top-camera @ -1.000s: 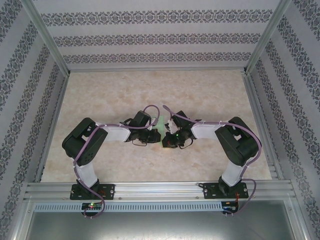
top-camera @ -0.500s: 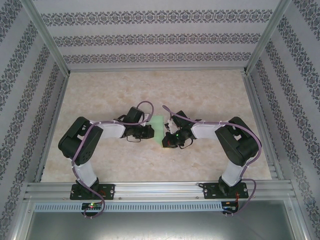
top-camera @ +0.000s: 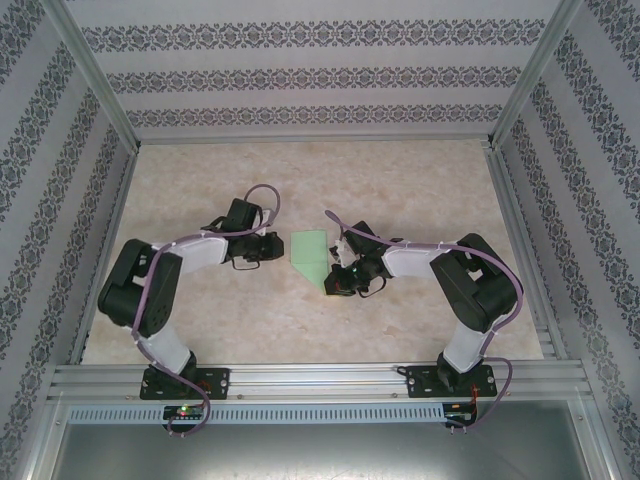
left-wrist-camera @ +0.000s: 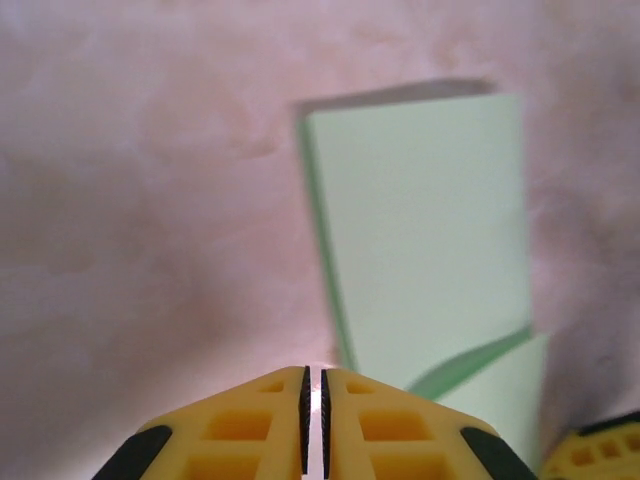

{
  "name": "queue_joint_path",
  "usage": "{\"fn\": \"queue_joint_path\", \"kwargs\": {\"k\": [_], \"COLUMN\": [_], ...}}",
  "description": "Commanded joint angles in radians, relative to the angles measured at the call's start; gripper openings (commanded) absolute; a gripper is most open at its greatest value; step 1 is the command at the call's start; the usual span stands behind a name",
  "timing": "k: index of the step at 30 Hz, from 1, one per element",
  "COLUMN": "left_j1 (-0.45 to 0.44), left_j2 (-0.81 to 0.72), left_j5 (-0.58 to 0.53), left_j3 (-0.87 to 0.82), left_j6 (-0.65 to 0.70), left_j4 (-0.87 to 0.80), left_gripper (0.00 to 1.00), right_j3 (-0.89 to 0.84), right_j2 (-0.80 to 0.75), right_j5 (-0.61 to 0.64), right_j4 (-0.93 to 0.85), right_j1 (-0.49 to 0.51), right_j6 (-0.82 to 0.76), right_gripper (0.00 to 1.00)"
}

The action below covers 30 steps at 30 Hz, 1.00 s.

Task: Fold a paper plane with a square sheet of paper (fold left side to right side)
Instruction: Third fold the triangle at the center of the table.

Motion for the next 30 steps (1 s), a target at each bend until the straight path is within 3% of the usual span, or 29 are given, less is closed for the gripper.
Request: {"fn": "queue_joint_path", "kwargs": {"k": [1,6,14,30], "left_j1": [-0.013,-0.091,-0.19,-0.228], "left_j2": [-0.113,-0.15,-0.072,0.098], "left_j5": [0.047,0.09,0.099,0.096], "left_j3": [-0.031,-0.059,-0.043,0.03], "left_j6": [-0.024,-0.08,-0.124,-0.118], "left_j4": [-0.014,0.007,0.064,0.106], "left_gripper": [0.16,0.17,0.17,0.17], "right_j3": [-0.024,-0.014,-0.003,0.031], "right_j2": [0.035,0.036,0.034,0.02], "right_j5": [0.094,0.091,0.116,0.131], "right_j4": [-0.093,-0.082,-0.099,-0.151], "right_j1": [0.0,0.0,0.0,0.002], "right_j6": [-0.005,-0.004,-0.013,-0.028], "right_gripper": [0.0,0.0,0.0,0.0]}}
